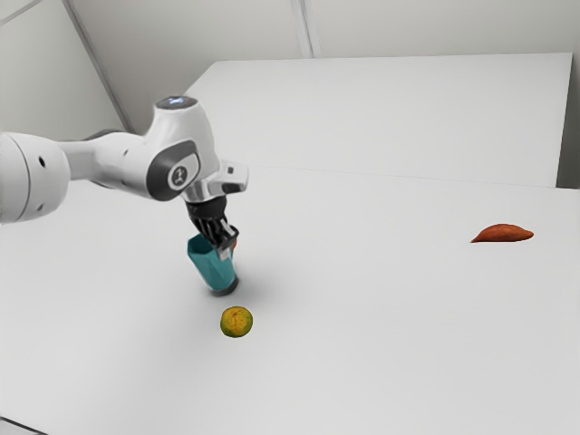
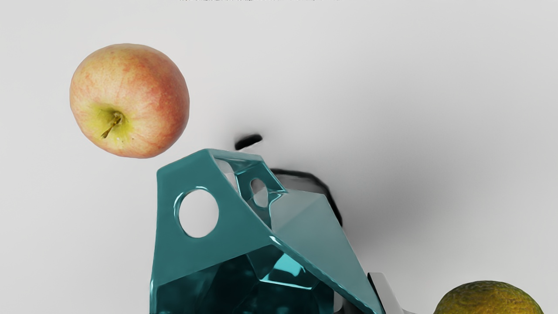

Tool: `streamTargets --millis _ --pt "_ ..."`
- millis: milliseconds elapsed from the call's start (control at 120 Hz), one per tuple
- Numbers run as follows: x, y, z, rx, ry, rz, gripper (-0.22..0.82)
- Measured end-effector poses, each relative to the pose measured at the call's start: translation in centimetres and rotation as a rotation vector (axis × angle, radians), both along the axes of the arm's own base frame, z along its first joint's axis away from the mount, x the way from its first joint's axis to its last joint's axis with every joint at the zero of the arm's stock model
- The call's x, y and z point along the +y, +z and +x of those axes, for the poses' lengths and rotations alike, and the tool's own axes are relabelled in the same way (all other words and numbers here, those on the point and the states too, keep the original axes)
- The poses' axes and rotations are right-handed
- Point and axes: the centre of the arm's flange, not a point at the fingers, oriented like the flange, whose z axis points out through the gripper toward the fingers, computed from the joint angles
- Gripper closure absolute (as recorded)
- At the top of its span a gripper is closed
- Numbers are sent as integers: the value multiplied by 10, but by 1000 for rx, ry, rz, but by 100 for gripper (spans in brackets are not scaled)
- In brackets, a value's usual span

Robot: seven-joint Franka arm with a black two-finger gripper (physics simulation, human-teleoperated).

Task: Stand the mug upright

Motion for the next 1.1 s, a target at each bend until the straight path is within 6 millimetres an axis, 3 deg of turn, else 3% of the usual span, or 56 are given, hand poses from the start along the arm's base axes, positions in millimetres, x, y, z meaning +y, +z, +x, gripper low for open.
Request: streamTargets --millis 308,433,542,675,817,950,1100 --pt "-2 -16 5 -11 70 -2 77" --pt "-3 -15 5 -16 96 -13 51" --pt "-5 -2 5 -39 112 -19 31" --pt "-15 50 2 -97 134 -51 16" --pt "-24 135 21 -147 156 -103 8" --pt "-16 200 27 -175 177 -117 5" --pt "1 242 21 -156 210 -114 2"
